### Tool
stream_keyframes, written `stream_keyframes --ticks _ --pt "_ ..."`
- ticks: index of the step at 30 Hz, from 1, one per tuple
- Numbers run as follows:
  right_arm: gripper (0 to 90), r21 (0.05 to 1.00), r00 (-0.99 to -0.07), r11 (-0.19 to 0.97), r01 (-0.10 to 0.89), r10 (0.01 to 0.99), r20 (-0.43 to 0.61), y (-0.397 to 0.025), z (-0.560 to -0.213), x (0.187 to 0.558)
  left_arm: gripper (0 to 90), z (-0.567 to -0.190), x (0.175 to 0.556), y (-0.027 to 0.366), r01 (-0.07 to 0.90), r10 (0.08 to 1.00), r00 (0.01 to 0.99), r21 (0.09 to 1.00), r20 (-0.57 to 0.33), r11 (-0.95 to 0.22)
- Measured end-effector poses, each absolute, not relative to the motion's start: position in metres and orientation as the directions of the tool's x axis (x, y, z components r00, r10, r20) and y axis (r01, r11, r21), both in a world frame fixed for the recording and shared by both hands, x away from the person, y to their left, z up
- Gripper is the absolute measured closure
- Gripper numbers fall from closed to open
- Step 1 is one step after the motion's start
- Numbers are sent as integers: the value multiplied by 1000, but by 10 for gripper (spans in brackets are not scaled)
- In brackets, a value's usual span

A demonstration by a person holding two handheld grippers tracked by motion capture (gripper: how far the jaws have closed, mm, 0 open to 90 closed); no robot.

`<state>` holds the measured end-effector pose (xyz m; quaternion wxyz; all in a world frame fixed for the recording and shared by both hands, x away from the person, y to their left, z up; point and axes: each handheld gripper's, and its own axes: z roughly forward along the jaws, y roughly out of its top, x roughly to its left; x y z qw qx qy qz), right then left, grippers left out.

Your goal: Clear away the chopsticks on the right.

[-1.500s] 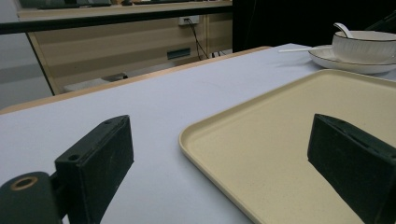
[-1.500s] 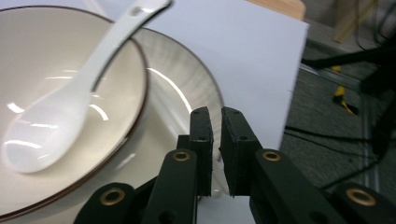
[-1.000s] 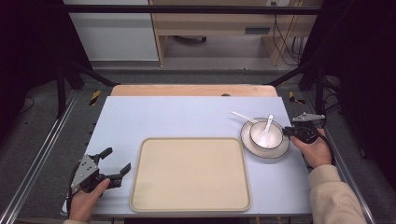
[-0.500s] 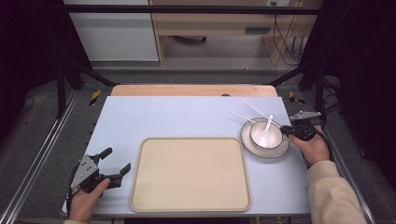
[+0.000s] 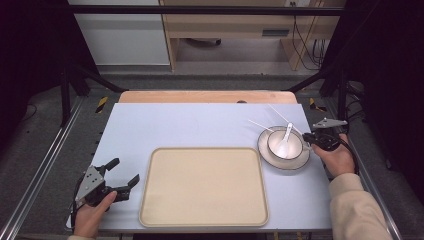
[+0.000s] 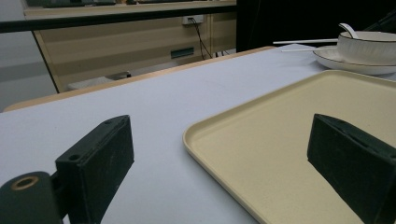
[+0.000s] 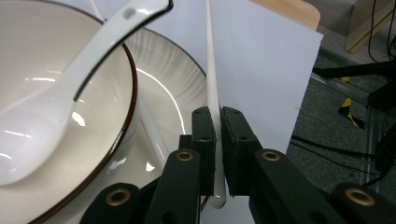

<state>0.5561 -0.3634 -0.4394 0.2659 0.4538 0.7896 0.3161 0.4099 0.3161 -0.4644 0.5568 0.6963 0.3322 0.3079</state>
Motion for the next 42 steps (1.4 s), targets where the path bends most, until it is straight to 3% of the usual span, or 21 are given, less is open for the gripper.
stream_keyframes --ticks 17,30,37,42 --pt "841 855 -335 285 434 932 -141 -358 -399 515 66 -463 409 320 116 817 573 981 60 -154" --pt "841 895 -417 299 331 897 -145 -301 -374 460 64 -463 409 321 115 820 569 982 61 -153" --pt "841 879 -462 352 320 869 -180 -260 -378 440 64 -462 408 323 111 822 564 981 72 -161" --pt "841 880 -492 337 335 859 -142 -239 -390 431 64 -462 408 322 106 819 569 981 77 -165"
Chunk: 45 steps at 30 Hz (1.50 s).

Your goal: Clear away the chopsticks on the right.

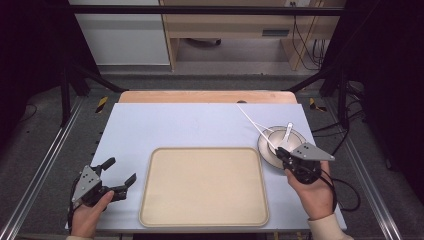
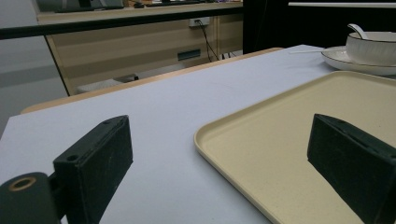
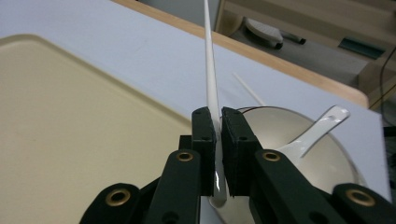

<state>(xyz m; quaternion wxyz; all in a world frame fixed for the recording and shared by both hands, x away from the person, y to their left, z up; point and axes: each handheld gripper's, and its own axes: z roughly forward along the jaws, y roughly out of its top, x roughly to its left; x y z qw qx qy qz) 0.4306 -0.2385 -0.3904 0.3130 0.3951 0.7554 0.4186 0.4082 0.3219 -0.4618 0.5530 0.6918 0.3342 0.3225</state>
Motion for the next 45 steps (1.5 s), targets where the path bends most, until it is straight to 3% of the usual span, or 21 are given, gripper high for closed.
stream_keyframes --ticks 32,45 --pt "840 835 -538 352 422 839 -82 -161 -436 359 64 -462 407 319 104 816 572 980 80 -169" --pt "839 781 -496 309 542 868 1 -145 -456 345 63 -462 407 319 106 815 574 980 76 -166"
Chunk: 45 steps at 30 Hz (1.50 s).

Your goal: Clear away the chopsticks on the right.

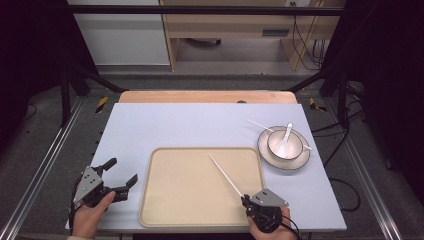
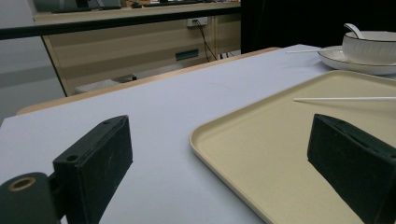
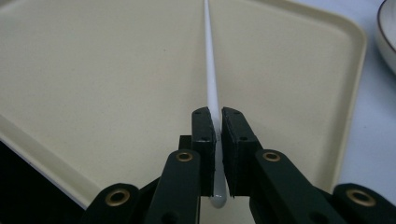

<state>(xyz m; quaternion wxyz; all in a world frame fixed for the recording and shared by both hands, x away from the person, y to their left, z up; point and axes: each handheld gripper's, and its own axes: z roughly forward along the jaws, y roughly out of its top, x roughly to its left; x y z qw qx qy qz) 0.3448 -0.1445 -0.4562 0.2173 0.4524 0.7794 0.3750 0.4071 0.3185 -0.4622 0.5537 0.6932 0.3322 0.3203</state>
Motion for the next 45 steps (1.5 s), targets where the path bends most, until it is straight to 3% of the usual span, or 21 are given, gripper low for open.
stream_keyframes --ticks 11,14,22,28,36,39,45 --pt "824 757 -494 314 572 869 13 -133 -469 342 63 -463 408 317 105 809 582 978 86 -179" --pt "691 773 -495 305 556 869 14 -134 -469 344 63 -462 408 316 104 807 584 978 86 -180" --pt "563 811 -472 247 530 881 41 -138 -462 345 63 -462 409 317 104 803 589 977 89 -184" --pt "294 840 -426 217 498 904 19 -152 -452 356 49 -461 407 317 93 796 601 982 77 -165" --pt "78 889 -391 245 388 917 -82 -204 -422 377 33 -463 408 317 102 795 601 979 80 -176" --pt "50 894 -414 282 348 902 -124 -236 -407 387 32 -463 408 319 97 795 600 980 83 -176" --pt "121 878 -386 341 337 900 -201 -287 -386 403 28 -463 408 320 103 802 592 979 84 -178"
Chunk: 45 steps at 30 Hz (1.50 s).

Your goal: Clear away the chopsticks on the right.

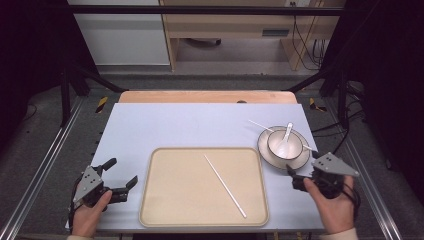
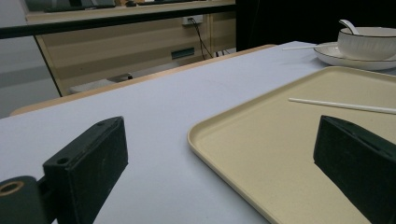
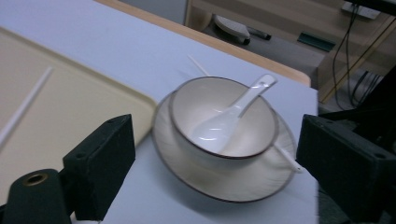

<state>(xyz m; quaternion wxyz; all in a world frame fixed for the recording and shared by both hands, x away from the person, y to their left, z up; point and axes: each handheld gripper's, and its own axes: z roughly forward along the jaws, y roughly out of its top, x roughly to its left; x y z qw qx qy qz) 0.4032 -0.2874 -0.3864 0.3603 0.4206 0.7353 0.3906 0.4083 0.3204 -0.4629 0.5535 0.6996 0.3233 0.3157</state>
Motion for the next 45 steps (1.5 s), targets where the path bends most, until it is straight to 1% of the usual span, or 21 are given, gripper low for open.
stream_keyframes --ticks 3,6,10,11,14,16,19,20,21,23,27,30,35,39,45 --pt "157 862 -379 373 343 895 -236 -310 -382 416 28 -462 407 320 98 797 598 979 86 -180" --pt "248 871 -377 375 317 892 -247 -335 -381 429 25 -463 408 321 102 800 594 979 82 -177" --pt "273 857 -407 372 357 888 -216 -362 -389 448 25 -464 409 322 110 806 587 978 82 -179" --pt "276 852 -401 376 366 889 -220 -366 -392 452 25 -464 408 322 112 808 583 978 81 -178" --pt "277 853 -401 365 373 893 -207 -372 -395 464 25 -464 408 323 116 816 573 978 76 -173" --pt "303 848 -413 359 389 891 -188 -375 -394 472 25 -465 408 323 121 820 568 978 72 -170" --pt "402 824 -442 388 413 876 -191 -376 -395 483 25 -465 408 324 125 823 563 977 72 -171" --pt "448 816 -443 403 415 873 -206 -376 -396 486 25 -466 408 324 125 824 562 977 73 -172" --pt "495 811 -450 401 426 871 -194 -376 -397 489 25 -466 408 324 126 824 562 977 72 -171" --pt "556 794 -479 417 441 858 -185 -377 -403 496 25 -467 409 324 132 826 560 977 68 -170" --pt "638 762 -520 450 465 836 -176 -378 -416 510 26 -468 409 324 137 824 562 975 70 -177" --pt "654 745 -542 462 482 825 -160 -378 -425 519 26 -468 410 323 138 824 561 974 73 -180" --pt "671 740 -577 468 484 806 -132 -376 -432 527 27 -468 410 323 140 826 559 973 74 -182" --pt "685 723 -607 499 479 783 -138 -371 -439 532 28 -469 411 323 144 825 560 972 74 -185" --pt "699 697 -613 519 496 777 -143 -369 -448 540 29 -468 410 323 140 826 558 973 77 -186"
